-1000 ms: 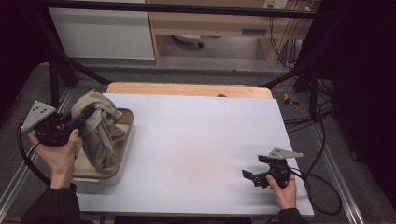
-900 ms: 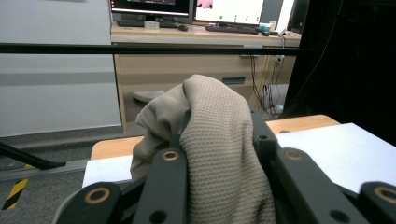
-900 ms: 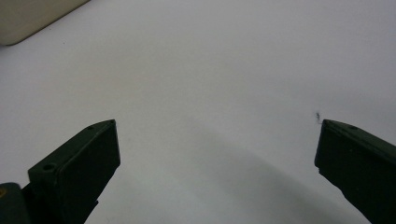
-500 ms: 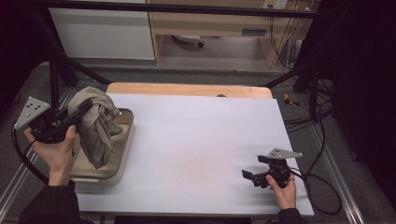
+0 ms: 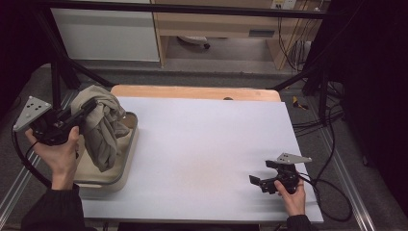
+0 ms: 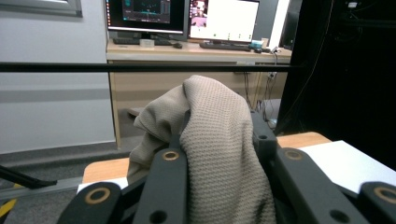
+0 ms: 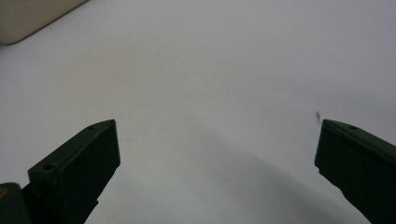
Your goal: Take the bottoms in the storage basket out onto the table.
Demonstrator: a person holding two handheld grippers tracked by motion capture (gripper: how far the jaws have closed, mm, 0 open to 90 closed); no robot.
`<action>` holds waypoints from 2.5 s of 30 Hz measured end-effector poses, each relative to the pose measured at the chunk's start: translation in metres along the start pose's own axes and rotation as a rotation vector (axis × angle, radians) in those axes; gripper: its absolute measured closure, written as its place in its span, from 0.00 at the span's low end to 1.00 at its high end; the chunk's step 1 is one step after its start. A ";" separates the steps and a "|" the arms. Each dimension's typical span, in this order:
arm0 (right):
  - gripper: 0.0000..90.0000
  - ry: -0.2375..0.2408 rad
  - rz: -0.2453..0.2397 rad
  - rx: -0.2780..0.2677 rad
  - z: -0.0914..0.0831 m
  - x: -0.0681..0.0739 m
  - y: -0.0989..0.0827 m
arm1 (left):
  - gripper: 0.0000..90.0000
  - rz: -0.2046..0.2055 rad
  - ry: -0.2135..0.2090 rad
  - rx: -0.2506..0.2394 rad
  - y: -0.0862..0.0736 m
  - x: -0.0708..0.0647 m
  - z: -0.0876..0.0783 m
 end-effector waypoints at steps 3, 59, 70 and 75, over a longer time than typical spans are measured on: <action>0.01 0.000 -0.001 0.003 0.000 0.000 0.000 | 0.81 0.002 -0.001 -0.003 0.002 -0.001 0.000; 0.01 0.006 -0.002 0.009 0.000 0.000 -0.001 | 0.81 0.039 -0.144 -0.050 0.025 -0.069 0.034; 0.01 0.007 -0.005 0.007 0.000 0.000 -0.001 | 0.81 0.049 -0.181 -0.036 0.021 -0.086 0.045; 0.01 0.007 -0.006 0.005 0.000 0.000 -0.001 | 0.81 0.052 -0.196 -0.029 0.019 -0.093 0.049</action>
Point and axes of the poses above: each handheld gripper's, and its own axes: z roughly forward along the jaws, y roughly out of its top, x roughly to its left, the point moved 3 cm from there along z, roughly forward along the jaws, and after that the axes turned 4 degrees about x, right-handed, at the moved point
